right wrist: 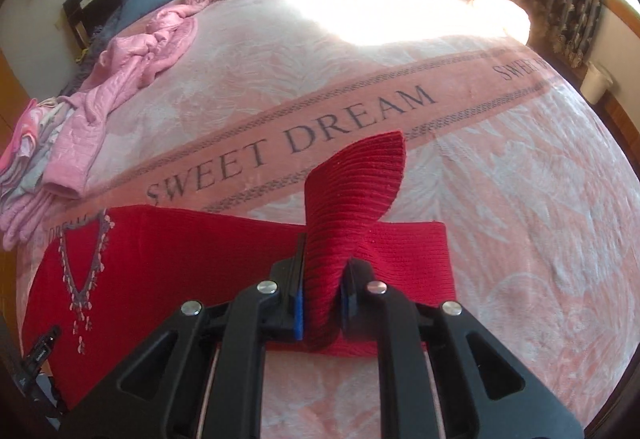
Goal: Fold small clothes
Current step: 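Carry the cuff with the right tool across the sweater body and release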
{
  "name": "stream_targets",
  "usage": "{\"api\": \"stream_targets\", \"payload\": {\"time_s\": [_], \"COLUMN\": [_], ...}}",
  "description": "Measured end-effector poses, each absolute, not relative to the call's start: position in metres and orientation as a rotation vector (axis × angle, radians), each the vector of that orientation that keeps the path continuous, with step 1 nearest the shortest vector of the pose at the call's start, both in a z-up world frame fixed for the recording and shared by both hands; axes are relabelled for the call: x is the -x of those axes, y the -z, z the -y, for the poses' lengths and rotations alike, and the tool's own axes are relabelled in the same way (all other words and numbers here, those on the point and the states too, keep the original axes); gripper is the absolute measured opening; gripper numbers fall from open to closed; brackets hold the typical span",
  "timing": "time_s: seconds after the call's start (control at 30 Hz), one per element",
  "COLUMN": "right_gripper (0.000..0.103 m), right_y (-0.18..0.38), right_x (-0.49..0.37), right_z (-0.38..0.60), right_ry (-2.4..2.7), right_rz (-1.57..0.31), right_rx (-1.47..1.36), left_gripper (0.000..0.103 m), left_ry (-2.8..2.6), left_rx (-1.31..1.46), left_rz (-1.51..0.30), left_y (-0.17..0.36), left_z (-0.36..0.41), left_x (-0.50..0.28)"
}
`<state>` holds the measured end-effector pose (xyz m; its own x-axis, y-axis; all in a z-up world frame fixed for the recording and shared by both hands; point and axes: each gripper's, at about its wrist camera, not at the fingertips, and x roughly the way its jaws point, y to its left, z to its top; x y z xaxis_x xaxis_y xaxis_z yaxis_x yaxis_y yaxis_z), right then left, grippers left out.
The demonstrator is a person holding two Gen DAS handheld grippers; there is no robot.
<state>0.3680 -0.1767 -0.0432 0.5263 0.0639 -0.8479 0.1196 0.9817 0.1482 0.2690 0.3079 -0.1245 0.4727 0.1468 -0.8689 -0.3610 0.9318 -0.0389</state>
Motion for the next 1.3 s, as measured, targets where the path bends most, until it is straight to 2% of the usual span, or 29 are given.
{"api": "stream_targets", "payload": {"time_s": [0.2, 0.57, 0.7, 0.77, 0.87, 1.03, 1.3], "right_gripper": [0.011, 0.011, 0.019, 0.037, 0.051, 0.050, 0.051], "right_y": [0.036, 0.057, 0.073, 0.076, 0.068, 0.048, 0.067], "right_x": [-0.377, -0.369, -0.367, -0.365, -0.363, -0.364, -0.361], "right_z": [0.072, -0.087, -0.114, -0.119, -0.112, -0.069, 0.028], "right_ry": [-0.162, -0.431, -0.473, -0.499, -0.539, -0.466, -0.292], "right_rz": [-1.027, -1.103, -1.141, -1.153, -1.137, -1.080, -1.093], "right_rx": [-0.176, -0.151, -0.141, -0.156, -0.211, -0.217, -0.215], "left_gripper": [0.099, 0.099, 0.099, 0.099, 0.099, 0.099, 0.099], "left_ry": [-0.300, -0.309, -0.317, -0.318, -0.308, -0.251, -0.139], "left_rx": [0.233, 0.258, 0.268, 0.277, 0.299, 0.317, 0.338], "left_rz": [-1.031, -1.015, -1.015, -1.013, -1.009, -0.997, -1.064], "left_y": [0.120, 0.112, 0.112, 0.111, 0.108, 0.101, 0.119], "left_z": [-0.313, -0.335, -0.340, -0.341, -0.339, -0.317, -0.252], "left_x": [-0.265, -0.259, -0.258, -0.258, -0.260, -0.267, -0.289]}}
